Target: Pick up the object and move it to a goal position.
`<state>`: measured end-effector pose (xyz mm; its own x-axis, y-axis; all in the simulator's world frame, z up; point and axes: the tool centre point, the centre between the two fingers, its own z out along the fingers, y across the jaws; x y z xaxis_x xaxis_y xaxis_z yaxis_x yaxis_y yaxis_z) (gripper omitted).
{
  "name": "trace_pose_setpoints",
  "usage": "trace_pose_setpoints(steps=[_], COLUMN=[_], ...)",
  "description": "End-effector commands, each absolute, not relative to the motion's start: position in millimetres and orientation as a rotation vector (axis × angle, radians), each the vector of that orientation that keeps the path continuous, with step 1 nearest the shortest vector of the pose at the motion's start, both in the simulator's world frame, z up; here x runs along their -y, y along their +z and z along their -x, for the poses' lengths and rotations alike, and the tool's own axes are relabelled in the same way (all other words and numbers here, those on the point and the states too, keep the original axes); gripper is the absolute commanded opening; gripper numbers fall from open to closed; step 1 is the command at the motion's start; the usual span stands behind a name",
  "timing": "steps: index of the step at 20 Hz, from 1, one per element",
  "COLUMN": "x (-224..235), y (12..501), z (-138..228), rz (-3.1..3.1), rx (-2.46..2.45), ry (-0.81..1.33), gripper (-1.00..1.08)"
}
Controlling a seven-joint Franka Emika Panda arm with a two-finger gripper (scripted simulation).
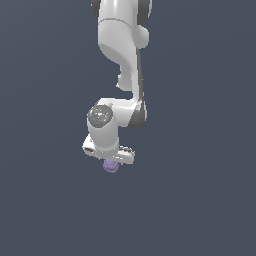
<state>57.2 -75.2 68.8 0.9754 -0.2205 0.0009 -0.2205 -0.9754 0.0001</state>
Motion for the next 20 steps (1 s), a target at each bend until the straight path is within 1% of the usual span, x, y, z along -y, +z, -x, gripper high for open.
trace_pose_setpoints(steps=[1,5,9,10,20], x=[75.4,75.5,75.6,75.6,75.5], y=[54.6,40.9,39.4,39.4,39.4], z=[-56.3,-56.5,-57.7,-57.7,-57.7], rz=[-3.122,-3.122,-3.122,-3.122,-3.122], rx=[0.35,0.351,0.351,0.351,0.351], ry=[0.0,0.0,0.0,0.0,0.0], gripper=[1.0,1.0,1.0,-1.0,-1.0])
